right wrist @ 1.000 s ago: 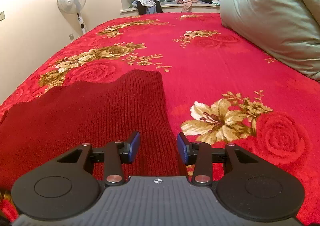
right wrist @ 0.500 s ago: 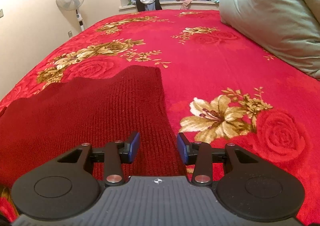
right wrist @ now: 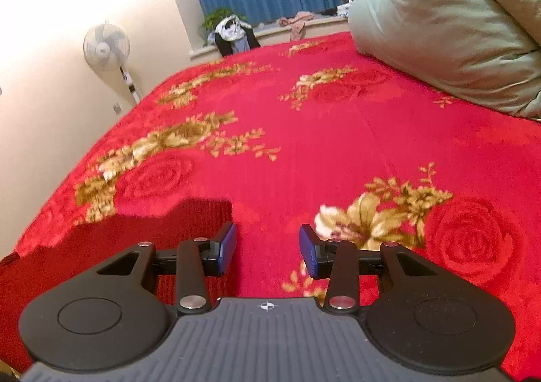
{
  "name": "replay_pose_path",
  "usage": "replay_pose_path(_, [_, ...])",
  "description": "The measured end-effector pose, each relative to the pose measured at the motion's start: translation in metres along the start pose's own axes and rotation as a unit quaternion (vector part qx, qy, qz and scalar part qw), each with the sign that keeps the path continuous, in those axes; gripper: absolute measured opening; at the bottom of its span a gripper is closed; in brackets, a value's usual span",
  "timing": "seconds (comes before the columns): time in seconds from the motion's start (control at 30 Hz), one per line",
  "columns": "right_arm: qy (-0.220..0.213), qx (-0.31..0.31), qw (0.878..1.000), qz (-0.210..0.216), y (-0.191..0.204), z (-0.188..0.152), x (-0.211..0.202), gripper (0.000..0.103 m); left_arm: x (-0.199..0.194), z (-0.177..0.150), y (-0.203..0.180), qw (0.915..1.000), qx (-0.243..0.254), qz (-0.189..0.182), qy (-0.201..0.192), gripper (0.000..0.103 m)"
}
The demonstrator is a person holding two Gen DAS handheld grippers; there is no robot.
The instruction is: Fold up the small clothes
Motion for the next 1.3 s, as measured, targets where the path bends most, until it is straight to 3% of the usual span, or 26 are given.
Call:
replay_pose_path(0.1, [-0.011,0.011,1.0,0.001,-0.008,0.008,-0.002,0.043,-0.034,0.015,-0.084,0.9912,0.093,-0.06,-0.073,0.015])
replay_pose_path(0.2, [-0.021,0.031,0.999,0.011,-0.016,0.014,-0.002,0.043,-0.064,-0.003,-0.173,0.9661,0.175,-0.145,-0.122,0.015])
replay_pose_path(0.3, [-0.034,0.056,0.997,0.039,-0.02,0.018,-0.005,0.043,-0.08,-0.053,-0.247,0.9258,0.263,-0.248,-0.11,0.017])
replay_pose_path(0.37, [-0.034,0.065,0.996,0.057,-0.021,0.017,-0.004,0.046,-0.082,-0.089,-0.279,0.8917,0.315,-0.32,-0.059,0.026])
replay_pose_path(0.43, [-0.019,0.071,0.994,0.079,-0.018,0.013,0.002,0.053,-0.079,-0.102,-0.282,0.8792,0.313,-0.359,-0.022,0.035])
replay_pose_path(0.6, [0.093,0.062,0.985,0.131,0.003,-0.018,0.034,0.061,-0.068,-0.065,-0.227,0.8929,0.208,-0.399,0.01,0.063])
replay_pose_path(0.67, [0.137,0.03,0.982,0.124,0.015,-0.034,0.047,0.059,-0.055,-0.046,-0.197,0.9157,0.172,-0.363,0.01,0.068])
replay_pose_path(0.73, [0.134,0.003,0.985,0.111,0.024,-0.037,0.048,0.054,-0.038,-0.03,-0.171,0.9337,0.15,-0.325,0.009,0.068])
replay_pose_path(0.77, [0.131,-0.004,0.985,0.115,0.027,-0.037,0.047,0.046,-0.029,-0.025,-0.16,0.941,0.136,-0.309,0.012,0.068])
replay_pose_path(0.87, [0.122,0.004,0.984,0.128,0.03,-0.034,0.04,0.04,0.001,-0.024,-0.139,0.9546,0.103,-0.276,0.045,0.066])
replay_pose_path(0.93, [0.122,-0.005,0.983,0.134,0.03,-0.035,0.037,0.034,0.017,-0.04,-0.143,0.9539,0.121,-0.261,0.084,0.062])
replay_pose_path(0.97, [0.128,-0.014,0.982,0.137,0.031,-0.038,0.037,0.027,0.021,-0.053,-0.148,0.9519,0.155,-0.248,0.091,0.062])
replay_pose_path(1.07, [0.183,-0.049,0.974,0.12,0.032,-0.059,0.046,0.023,0.011,-0.073,-0.159,0.9345,0.26,-0.234,0.066,0.068])
replay_pose_path(1.13, [0.198,-0.064,0.974,0.088,0.029,-0.07,0.051,0.023,0.006,-0.068,-0.153,0.9275,0.264,-0.255,0.071,0.069])
replay_pose_path(1.2, [0.175,-0.044,0.979,0.095,0.026,-0.062,0.048,0.032,0.009,-0.048,-0.145,0.9273,0.226,-0.285,0.089,0.071])
replay_pose_path(1.27, [0.138,-0.008,0.986,0.098,0.017,-0.049,0.044,0.065,0.011,-0.022,-0.134,0.9334,0.175,-0.302,0.082,0.074])
replay_pose_path(1.3, [0.123,0.014,0.988,0.093,0.01,-0.046,0.045,0.067,0.018,-0.007,-0.128,0.9378,0.15,-0.303,0.077,0.078])
Point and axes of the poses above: each gripper's, at about its wrist camera, not at the fingertips, and x roughly the way its jaws point, y to its left, z to its top, the point moved 6 cm from there along x, roughly the way its jaws point, and after that the axes turned 8 degrees about z, right-handed, at the moved point
